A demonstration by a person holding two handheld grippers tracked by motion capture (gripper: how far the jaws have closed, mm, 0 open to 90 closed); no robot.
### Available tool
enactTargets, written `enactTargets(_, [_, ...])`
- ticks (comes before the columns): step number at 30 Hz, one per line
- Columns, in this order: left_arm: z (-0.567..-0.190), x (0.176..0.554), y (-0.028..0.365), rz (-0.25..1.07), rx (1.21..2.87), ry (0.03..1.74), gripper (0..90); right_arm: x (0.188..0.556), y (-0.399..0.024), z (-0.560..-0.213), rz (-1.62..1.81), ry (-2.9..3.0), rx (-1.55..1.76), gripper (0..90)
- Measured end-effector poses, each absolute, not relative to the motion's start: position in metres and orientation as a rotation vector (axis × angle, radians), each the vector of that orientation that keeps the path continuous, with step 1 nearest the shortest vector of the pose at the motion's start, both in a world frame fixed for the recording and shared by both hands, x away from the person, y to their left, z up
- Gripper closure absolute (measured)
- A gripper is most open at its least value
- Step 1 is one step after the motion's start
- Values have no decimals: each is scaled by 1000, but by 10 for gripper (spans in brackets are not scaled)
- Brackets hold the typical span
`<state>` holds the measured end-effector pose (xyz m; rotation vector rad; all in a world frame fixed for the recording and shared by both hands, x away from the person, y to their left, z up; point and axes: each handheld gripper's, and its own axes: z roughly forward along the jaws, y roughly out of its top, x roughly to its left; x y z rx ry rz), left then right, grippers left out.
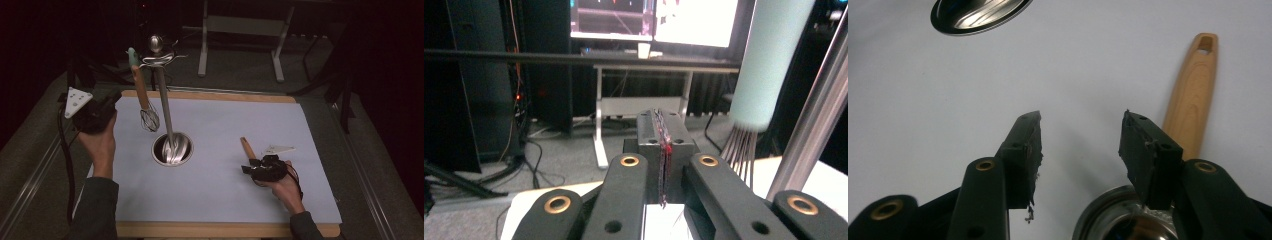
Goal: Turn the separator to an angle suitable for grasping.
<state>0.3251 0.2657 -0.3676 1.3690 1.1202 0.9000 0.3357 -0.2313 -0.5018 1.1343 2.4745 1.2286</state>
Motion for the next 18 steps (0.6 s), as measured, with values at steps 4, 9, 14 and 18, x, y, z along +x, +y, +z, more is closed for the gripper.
enactTargets(4, [-389,320,267,876,1397,1143,884,337,-235,-499,1225,2457,1144,507])
enactTargets(9, [-418,314,266,849,1446,1166,871,338,-240,-495,1196,2433,1139,543])
enactTargets(14, [-446,308,268,809,1473,1207,870,340,-246,-493,1155,2401,1164,620])
enactTargets(18, [-467,300,264,789,1512,1220,859,344,-250,-491,1145,2390,1182,741])
